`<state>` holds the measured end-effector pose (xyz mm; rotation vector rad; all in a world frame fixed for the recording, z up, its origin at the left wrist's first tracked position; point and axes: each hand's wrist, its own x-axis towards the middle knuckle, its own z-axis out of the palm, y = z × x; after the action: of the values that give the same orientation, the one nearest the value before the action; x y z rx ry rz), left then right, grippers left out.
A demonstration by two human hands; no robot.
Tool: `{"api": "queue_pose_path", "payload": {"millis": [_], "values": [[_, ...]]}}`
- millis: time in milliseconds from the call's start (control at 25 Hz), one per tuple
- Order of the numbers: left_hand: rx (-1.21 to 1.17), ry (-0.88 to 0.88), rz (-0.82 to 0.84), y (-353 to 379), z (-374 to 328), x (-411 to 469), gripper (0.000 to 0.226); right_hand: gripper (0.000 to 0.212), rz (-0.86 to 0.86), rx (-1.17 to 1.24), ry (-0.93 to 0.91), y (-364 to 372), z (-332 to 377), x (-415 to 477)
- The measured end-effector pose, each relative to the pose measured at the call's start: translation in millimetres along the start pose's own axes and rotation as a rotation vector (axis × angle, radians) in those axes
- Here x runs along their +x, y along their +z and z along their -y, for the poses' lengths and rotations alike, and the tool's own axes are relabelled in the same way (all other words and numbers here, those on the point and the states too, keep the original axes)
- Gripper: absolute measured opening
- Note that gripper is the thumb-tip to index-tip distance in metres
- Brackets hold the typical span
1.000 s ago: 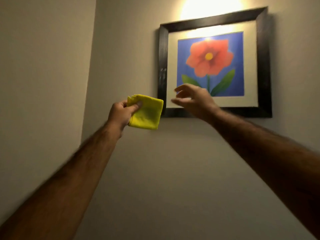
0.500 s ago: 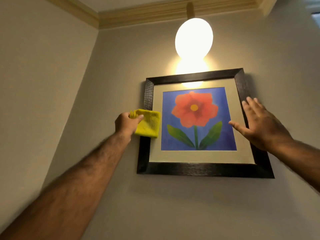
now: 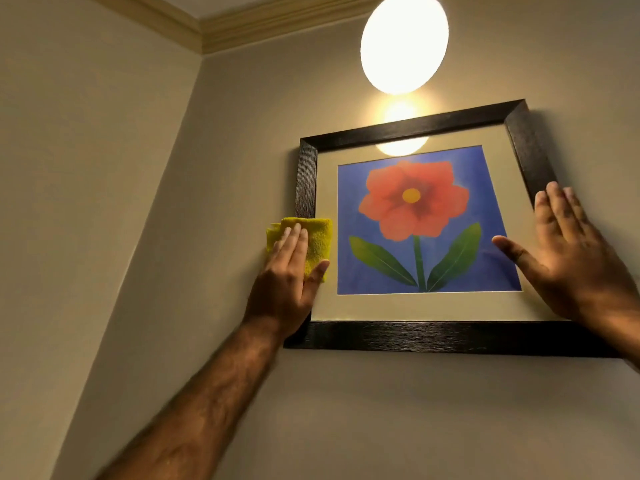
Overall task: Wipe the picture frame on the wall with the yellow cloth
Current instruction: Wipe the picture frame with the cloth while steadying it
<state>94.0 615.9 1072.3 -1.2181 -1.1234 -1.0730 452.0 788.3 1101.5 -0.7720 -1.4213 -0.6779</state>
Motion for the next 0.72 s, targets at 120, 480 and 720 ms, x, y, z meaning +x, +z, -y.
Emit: {"api": "queue_pose_path", "payload": {"millis": [120, 480, 720], "values": [[-0.001, 0.013, -0.010, 0, -5, -40, 0.080, 0.110, -0.017, -0.020, -0.003, 2, -3, 1], [0.111, 0.056, 0.061, -2, -4, -69, 0.084, 0.112, -0.044, -0.018, -0.005, -3, 3, -1], [0.072, -0.094, 0.156, 4, 5, 82, 0.103, 0.110, -0.038, -0.037, -0.009, -5, 5, -2]]}}
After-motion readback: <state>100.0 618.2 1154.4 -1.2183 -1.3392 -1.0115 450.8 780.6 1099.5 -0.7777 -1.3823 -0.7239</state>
